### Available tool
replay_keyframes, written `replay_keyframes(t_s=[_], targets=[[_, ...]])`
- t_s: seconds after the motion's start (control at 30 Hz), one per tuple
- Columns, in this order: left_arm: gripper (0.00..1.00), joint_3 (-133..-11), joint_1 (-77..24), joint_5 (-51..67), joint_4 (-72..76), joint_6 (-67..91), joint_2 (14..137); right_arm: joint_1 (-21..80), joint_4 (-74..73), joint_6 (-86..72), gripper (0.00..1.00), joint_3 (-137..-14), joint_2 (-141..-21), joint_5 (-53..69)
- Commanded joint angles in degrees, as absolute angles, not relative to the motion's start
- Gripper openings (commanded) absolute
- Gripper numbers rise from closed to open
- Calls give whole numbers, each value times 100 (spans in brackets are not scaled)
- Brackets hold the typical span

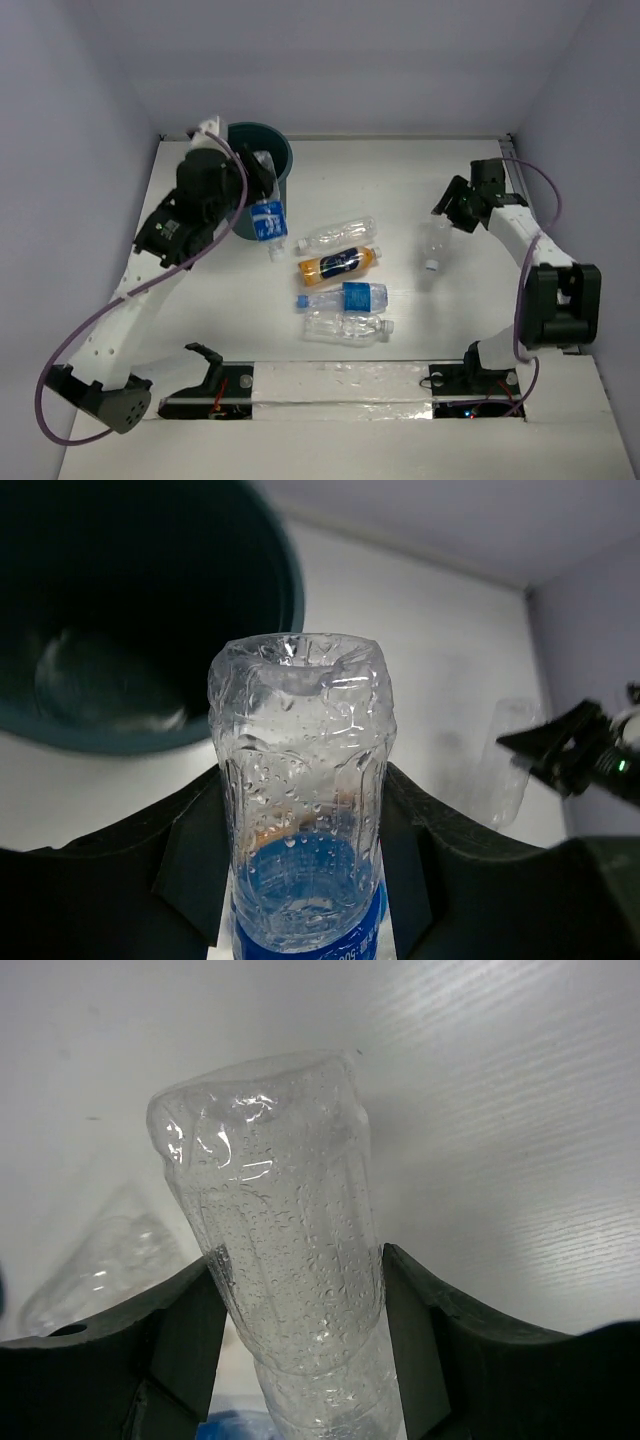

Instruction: Put the plastic bottles in the bin

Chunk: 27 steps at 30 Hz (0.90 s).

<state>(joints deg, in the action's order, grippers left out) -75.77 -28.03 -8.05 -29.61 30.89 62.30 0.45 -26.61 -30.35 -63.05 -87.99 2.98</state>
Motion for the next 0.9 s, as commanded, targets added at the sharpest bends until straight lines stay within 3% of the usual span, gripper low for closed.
replay_keyframes(t_s=[0.0, 0.13, 0.47, 0.53, 0.6, 0.63, 0.67, 0.73, 0.87], targets=[[31, -8707, -2227, -765, -2708, 2637, 6871, 35, -2531, -3172, 49, -6442, -7894, 464], [31, -10069, -1435, -676, -2295, 2601, 7715, 35, -2505, -3418, 50, -6416, -7077, 878], [34, -10837, -976, -1880, -1231, 2268, 9280, 799, -2479, -3893, 53, -6837, -6170, 1187], [49, -10915, -976, -1960, -1117, 2198, 9421, 1097, -2417, -3972, 53, -7206, -6301, 1047], [69, -11003, -976, -1951, -1177, 2118, 9562, 1580, -2330, -4043, 54, -7522, -6476, 906], [86, -11108, -976, -1925, -1213, 2118, 9571, 1739, -2286, -4121, 55, -7854, -6704, 879], [92, -11135, -976, -1873, -1248, 2109, 9536, 1888, -2224, -4157, 55, -8014, -6845, 844], [99, -11162, -976, -1679, -1327, 2118, 9440, 2293, -2040, -4288, 56, -8539, -7153, 800], [98, -10987, -976, -1319, -1581, 2153, 8862, 2829, -1758, -4447, 58, -9567, -8240, 686]])
